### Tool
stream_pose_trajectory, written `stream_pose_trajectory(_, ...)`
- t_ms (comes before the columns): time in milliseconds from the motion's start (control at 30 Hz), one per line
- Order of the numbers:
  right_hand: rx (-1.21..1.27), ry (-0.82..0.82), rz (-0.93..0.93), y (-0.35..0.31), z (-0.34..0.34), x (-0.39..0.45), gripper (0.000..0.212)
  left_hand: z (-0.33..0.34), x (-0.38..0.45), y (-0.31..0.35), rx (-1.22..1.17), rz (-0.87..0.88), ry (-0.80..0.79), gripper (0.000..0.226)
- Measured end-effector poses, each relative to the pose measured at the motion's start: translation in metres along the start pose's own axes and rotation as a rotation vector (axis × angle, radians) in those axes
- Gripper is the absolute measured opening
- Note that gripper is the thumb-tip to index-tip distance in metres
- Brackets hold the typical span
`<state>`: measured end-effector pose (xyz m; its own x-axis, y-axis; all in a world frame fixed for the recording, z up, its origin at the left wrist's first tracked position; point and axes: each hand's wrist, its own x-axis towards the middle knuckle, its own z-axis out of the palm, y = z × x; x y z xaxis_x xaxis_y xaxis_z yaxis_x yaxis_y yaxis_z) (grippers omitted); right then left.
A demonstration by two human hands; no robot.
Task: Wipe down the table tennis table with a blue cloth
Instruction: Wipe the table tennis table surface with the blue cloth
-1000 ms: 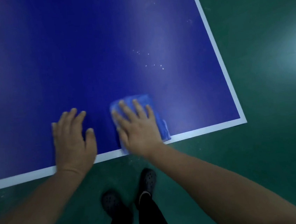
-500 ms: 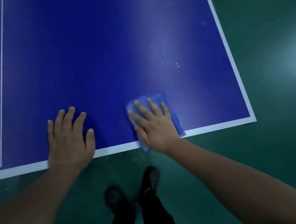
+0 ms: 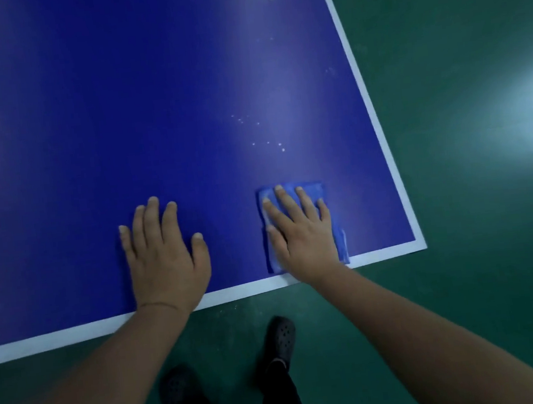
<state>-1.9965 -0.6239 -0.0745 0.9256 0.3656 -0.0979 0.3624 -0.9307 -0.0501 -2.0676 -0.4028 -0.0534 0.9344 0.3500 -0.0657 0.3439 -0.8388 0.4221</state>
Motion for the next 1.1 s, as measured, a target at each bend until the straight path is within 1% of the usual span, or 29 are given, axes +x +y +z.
stream_pose_trajectory(33, 0.01, 0.026, -0.107, 0.015, 0.0, -0.005, 0.05, 0.007, -0.002, 0.011, -0.009, -0.024, 0.0, 0.066)
stream_pose_trajectory(67, 0.016, 0.046, -0.149, 0.039, 0.0, -0.008, 0.048, 0.014, -0.006, 0.019, -0.006, -0.045, -0.003, 0.067)
stream_pose_trajectory(100, 0.008, 0.061, -0.129, 0.065, -0.001, -0.011, 0.048, 0.021, -0.01, 0.023, 0.013, -0.056, -0.013, 0.067)
stream_pose_trajectory(200, 0.004, 0.103, 0.033, 0.142, -0.007, -0.013, 0.047, 0.034, -0.018, 0.025, 0.087, -0.034, -0.04, 0.068)
stream_pose_trajectory(267, -0.014, 0.111, 0.065, 0.189, -0.011, 0.0, 0.045, 0.037, -0.016, 0.025, 0.113, -0.023, -0.046, 0.067)
stream_pose_trajectory(300, -0.006, 0.119, 0.115, 0.212, -0.015, 0.011, 0.043, 0.037, -0.016, 0.025, 0.123, -0.021, -0.049, 0.067)
stream_pose_trajectory(333, 0.019, 0.114, 0.209, 0.234, -0.021, 0.024, 0.04, 0.036, -0.016, 0.025, 0.125, -0.022, -0.047, 0.067)
stream_pose_trajectory(400, 0.056, 0.056, 0.455, 0.268, -0.037, 0.049, 0.031, 0.035, -0.016, 0.027, 0.126, -0.021, -0.046, 0.066)
stream_pose_trajectory(433, 0.07, 0.064, 0.54, 0.277, -0.044, 0.059, 0.029, 0.034, -0.017, 0.028, 0.129, -0.021, -0.05, 0.066)
stream_pose_trajectory(467, 0.082, 0.109, 0.568, 0.28, -0.051, 0.068, 0.028, 0.033, -0.017, 0.029, 0.129, -0.022, -0.053, 0.066)
stream_pose_trajectory(500, 0.107, 0.2, 0.531, 0.275, -0.057, 0.076, 0.029, 0.033, -0.017, 0.029, 0.125, -0.02, -0.052, 0.066)
stream_pose_trajectory(533, 0.14, 0.28, 0.438, 0.261, -0.063, 0.081, 0.029, 0.033, -0.016, 0.03, 0.119, -0.019, -0.051, 0.066)
stream_pose_trajectory(567, 0.179, 0.331, 0.297, 0.242, -0.066, 0.083, 0.027, 0.032, -0.016, 0.03, 0.116, -0.021, -0.053, 0.066)
stream_pose_trajectory(600, 0.211, 0.333, 0.136, 0.222, -0.065, 0.081, 0.024, 0.032, -0.015, 0.031, 0.114, -0.025, -0.057, 0.066)
stream_pose_trajectory(633, 0.226, 0.293, -0.017, 0.201, -0.057, 0.073, 0.022, 0.032, -0.015, 0.032, 0.115, -0.028, -0.059, 0.066)
stream_pose_trajectory(700, 0.15, 0.188, -0.285, 0.167, -0.033, 0.046, 0.03, 0.032, -0.014, 0.032, 0.125, -0.029, -0.063, 0.066)
stream_pose_trajectory(733, 0.1, 0.15, -0.386, 0.161, -0.023, 0.036, 0.035, 0.031, -0.014, 0.032, 0.132, -0.03, -0.067, 0.066)
stream_pose_trajectory(767, 0.085, 0.121, -0.443, 0.165, -0.019, 0.036, 0.037, 0.031, -0.013, 0.032, 0.137, -0.034, -0.071, 0.067)
stream_pose_trajectory(800, 0.096, 0.128, -0.456, 0.175, -0.018, 0.048, 0.038, 0.032, -0.013, 0.032, 0.139, -0.039, -0.073, 0.067)
stream_pose_trajectory(833, 0.105, 0.173, -0.428, 0.185, -0.019, 0.065, 0.038, 0.031, -0.013, 0.032, 0.14, -0.042, -0.075, 0.067)
stream_pose_trajectory(900, 0.102, 0.267, -0.256, 0.205, -0.031, 0.108, 0.037, 0.031, -0.014, 0.032, 0.143, -0.042, -0.075, 0.067)
stream_pose_trajectory(967, 0.053, 0.3, -0.107, 0.215, -0.043, 0.142, 0.033, 0.031, -0.014, 0.032, 0.146, -0.041, -0.069, 0.066)
stream_pose_trajectory(1033, 0.026, 0.239, -0.03, 0.197, -0.041, 0.139, 0.036, 0.032, -0.015, 0.031, 0.146, -0.037, -0.074, 0.066)
stream_pose_trajectory(1067, 0.019, 0.179, -0.064, 0.184, -0.034, 0.122, 0.041, 0.033, -0.015, 0.031, 0.144, -0.035, -0.078, 0.067)
stream_pose_trajectory(1100, 0.022, 0.124, -0.171, 0.171, -0.024, 0.099, 0.045, 0.033, -0.014, 0.031, 0.141, -0.034, -0.079, 0.067)
